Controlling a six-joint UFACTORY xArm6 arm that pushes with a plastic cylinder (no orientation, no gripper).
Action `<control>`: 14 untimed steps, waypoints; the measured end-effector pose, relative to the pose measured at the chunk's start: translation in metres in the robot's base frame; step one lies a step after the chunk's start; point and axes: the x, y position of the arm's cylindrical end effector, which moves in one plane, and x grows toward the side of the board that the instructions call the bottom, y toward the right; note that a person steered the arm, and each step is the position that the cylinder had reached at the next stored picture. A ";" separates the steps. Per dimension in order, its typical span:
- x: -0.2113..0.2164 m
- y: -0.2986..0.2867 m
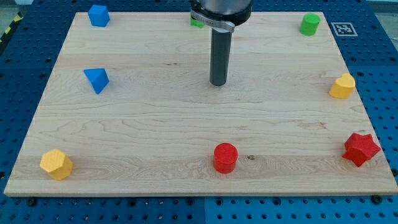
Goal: Place the red star at the center of the board
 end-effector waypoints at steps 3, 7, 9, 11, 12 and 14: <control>0.067 0.031; 0.159 0.137; 0.190 0.212; 0.208 0.240; 0.189 0.247; 0.172 0.237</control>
